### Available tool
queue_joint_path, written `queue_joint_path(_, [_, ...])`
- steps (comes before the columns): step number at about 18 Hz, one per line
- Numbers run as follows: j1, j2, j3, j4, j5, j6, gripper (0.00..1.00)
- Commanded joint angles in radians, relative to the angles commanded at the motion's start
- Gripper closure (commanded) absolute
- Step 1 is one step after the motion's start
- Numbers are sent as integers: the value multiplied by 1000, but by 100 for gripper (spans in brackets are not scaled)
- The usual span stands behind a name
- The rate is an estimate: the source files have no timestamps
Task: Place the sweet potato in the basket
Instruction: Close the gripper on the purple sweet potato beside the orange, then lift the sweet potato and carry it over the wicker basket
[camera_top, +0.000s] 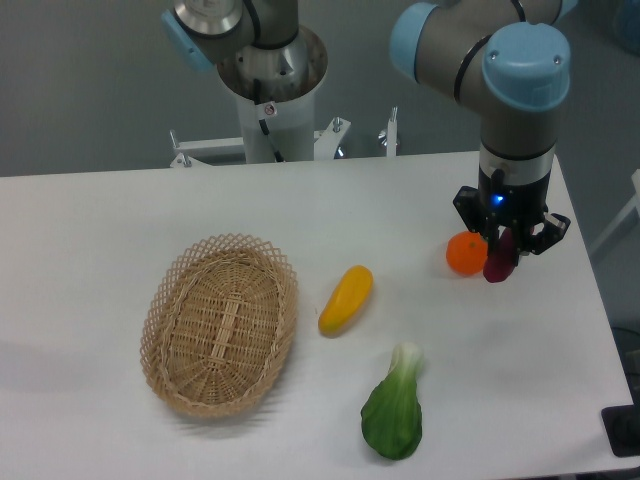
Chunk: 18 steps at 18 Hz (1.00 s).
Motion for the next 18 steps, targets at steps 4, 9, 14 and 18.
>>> queue_joint_path(4, [-14, 14, -9, 0, -31, -69, 71])
queue_joint_path(9, [-73, 5, -9, 9, -49, -190, 71])
queue_joint_path(14, [-199, -18, -40, 26, -40, -431, 70])
queue_joint_path(18, [-319, -41, -138, 139, -37, -630, 71])
